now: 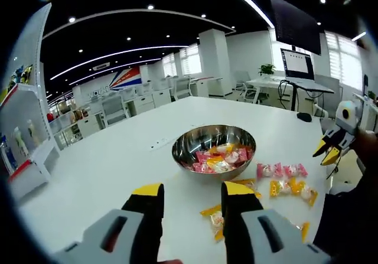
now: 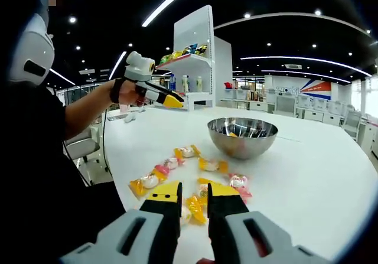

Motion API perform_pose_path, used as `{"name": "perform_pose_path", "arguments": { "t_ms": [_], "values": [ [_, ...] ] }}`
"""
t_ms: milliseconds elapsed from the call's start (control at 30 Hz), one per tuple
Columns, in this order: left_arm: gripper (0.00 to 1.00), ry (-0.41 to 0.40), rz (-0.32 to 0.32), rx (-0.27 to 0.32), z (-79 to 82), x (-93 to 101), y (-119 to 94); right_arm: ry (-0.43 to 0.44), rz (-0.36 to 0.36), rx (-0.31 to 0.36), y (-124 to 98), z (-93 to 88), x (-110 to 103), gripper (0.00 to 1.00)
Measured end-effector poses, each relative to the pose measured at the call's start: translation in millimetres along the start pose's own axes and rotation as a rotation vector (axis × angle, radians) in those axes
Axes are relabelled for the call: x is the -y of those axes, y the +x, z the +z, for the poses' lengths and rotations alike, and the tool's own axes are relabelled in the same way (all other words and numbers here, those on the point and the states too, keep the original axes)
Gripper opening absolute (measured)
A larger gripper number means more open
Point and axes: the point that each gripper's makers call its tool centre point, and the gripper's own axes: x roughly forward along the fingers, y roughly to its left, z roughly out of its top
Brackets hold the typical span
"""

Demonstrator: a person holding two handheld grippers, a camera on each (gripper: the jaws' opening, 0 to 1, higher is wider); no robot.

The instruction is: Pick up the marshmallows scattered on the table and place them into the bowl on the table

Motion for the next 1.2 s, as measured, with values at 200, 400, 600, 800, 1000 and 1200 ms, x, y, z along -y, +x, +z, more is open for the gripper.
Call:
{"name": "perform_pose_path", "arguments": {
  "t_ms": [200,400,600,800,1000,1200],
  "values": [
    [0.39,-0.011,-0.029,-0.036,-23.3,16.0,9.4,0.005,-0.001,-0.003,0.3,-2.5,-0.8,0.18],
    [0.39,-0.043,-0.033,-0.06,-45.2,27.2,16.1,0.011,-0.005,-0.007,-0.7,-5.0,-0.3,0.18],
    [0.39,-0.078,-0.029,-0.083,-65.8,39.1,23.8,0.013,0.002,-0.006,0.6,-5.8,-2.5,0.18],
    [0.38,-0.11,-0.019,-0.113,-85.4,46.2,34.1,0.016,0.002,-0.004,-0.6,-7.0,-3.0,0.18],
    [0.38,-0.124,-0.009,-0.126,-96.7,53.9,41.4,0.019,-0.007,-0.003,-4.9,-8.4,-1.4,0.18],
    [0.38,-0.154,0.028,-0.123,-100.7,54.7,49.6,0.023,-0.007,0.001,-6.2,-9.0,-2.6,0.18]
  ]
}}
